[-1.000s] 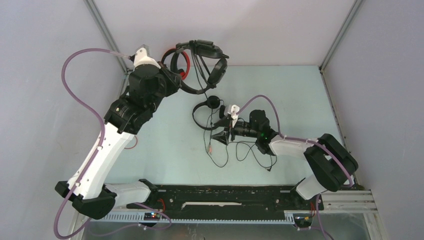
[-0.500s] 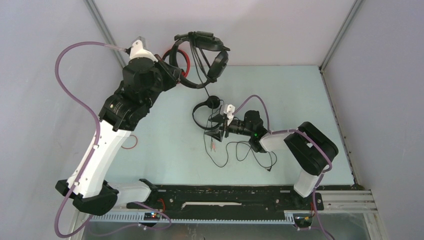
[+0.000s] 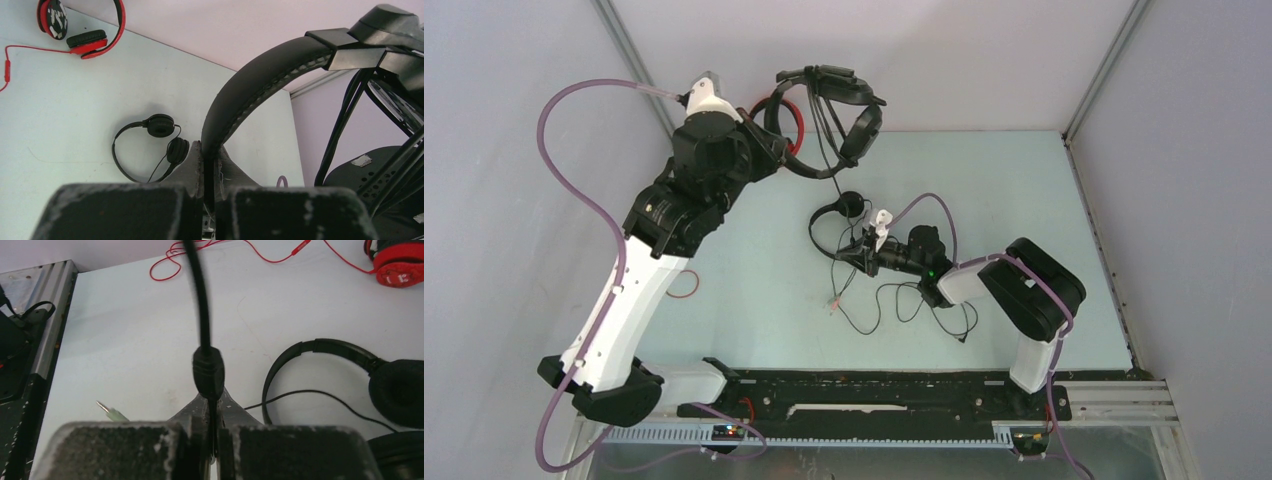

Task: Wrap the headphones
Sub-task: Wrap the headphones cable around the headphones.

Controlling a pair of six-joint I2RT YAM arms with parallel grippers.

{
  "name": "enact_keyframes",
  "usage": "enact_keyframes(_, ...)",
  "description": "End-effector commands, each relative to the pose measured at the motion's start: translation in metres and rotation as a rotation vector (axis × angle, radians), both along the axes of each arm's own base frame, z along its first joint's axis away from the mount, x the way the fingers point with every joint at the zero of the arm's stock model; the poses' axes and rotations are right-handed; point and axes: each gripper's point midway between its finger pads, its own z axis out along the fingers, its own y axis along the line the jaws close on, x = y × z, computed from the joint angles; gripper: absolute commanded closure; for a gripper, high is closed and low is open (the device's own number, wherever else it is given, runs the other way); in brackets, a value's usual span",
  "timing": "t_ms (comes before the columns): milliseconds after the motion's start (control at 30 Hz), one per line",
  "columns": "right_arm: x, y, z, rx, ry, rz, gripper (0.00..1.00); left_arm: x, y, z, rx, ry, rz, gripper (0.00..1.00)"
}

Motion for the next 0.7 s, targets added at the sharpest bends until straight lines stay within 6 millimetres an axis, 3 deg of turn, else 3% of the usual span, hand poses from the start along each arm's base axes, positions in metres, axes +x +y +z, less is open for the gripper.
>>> enact_keyframes(0,-0.002,-0.013,0.025,0.084,-0.011,-0.031,1.00,-0.003,0.022,0.067,-0.056,-0.164,0.056,1.00)
enact_keyframes(267,-0.001,-0.042,0.031,0.089,0.046,-0.066,1.00,0.006,0.055,0.090,0.019,-0.198,0.151,1.00)
enact_keyframes(667,0.015,-0.060,0.026,0.082,0.108,-0.129,1.00,0.006,0.066,0.085,0.066,-0.172,0.140,1.00)
